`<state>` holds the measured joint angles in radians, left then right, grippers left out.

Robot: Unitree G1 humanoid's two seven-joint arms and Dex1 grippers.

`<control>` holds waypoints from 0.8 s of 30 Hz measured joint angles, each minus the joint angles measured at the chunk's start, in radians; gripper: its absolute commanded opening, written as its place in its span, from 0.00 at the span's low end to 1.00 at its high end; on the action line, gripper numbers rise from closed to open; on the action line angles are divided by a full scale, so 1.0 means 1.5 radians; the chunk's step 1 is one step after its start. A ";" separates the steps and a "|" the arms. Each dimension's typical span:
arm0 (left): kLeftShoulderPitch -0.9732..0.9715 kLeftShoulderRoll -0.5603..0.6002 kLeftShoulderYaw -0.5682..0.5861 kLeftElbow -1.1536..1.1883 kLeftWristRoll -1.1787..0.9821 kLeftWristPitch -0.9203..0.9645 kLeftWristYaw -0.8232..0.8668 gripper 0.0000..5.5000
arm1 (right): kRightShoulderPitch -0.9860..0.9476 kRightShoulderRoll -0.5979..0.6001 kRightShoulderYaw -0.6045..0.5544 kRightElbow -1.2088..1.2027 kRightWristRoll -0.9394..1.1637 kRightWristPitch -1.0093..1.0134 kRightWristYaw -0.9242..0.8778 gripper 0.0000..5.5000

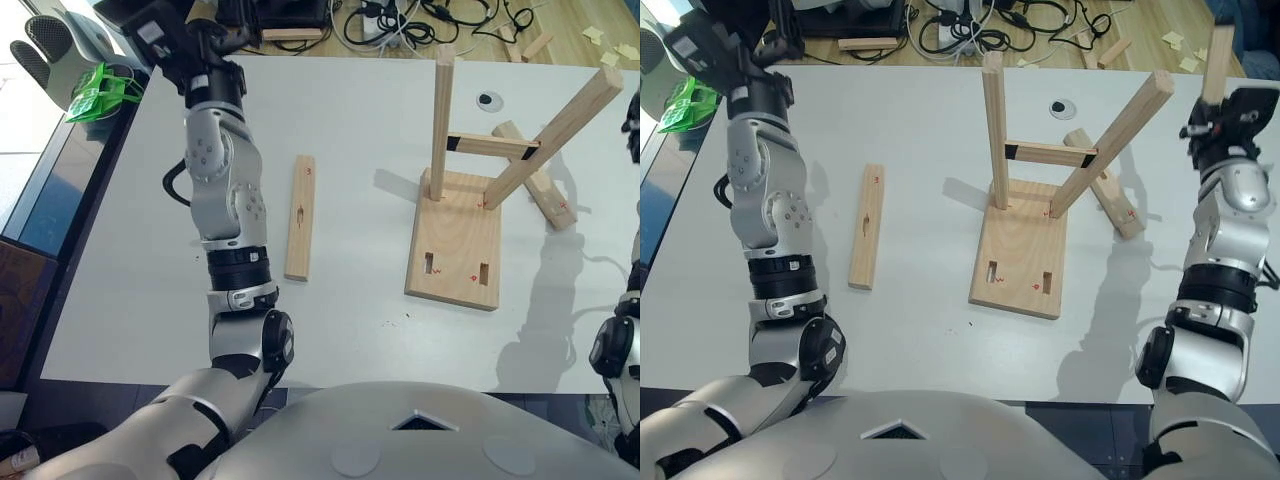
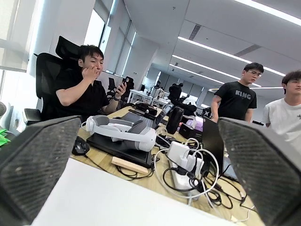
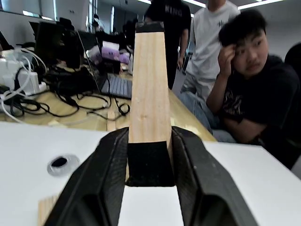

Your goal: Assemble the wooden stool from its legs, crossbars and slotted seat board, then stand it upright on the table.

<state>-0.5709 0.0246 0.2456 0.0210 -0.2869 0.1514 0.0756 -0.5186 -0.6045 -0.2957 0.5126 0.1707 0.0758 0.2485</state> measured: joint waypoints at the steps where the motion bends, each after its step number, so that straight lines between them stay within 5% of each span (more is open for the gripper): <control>1: -0.015 0.003 -0.001 -0.007 -0.010 0.015 -0.005 0.98 | -0.021 0.001 0.007 -0.012 -0.001 -0.010 0.005 0.24; 9: -0.080 0.018 -0.095 -0.108 -0.197 0.237 -0.194 0.98 | -0.169 0.009 0.109 -0.180 0.025 -0.049 0.178 0.24; 18: -0.070 -0.043 -0.093 -0.161 -0.294 0.312 -0.155 0.98 | -0.173 0.033 0.163 -0.305 0.061 0.011 0.270 0.24; 24: -0.100 -0.063 -0.024 -0.169 -0.403 0.316 -0.125 0.98 | -0.124 0.056 0.189 -0.366 0.084 0.062 0.294 0.24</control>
<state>-0.7209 -0.0704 0.2097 -0.2325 -0.8912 0.6252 -0.1123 -0.7049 -0.5205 -0.0116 -0.0364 0.2972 0.1696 0.6893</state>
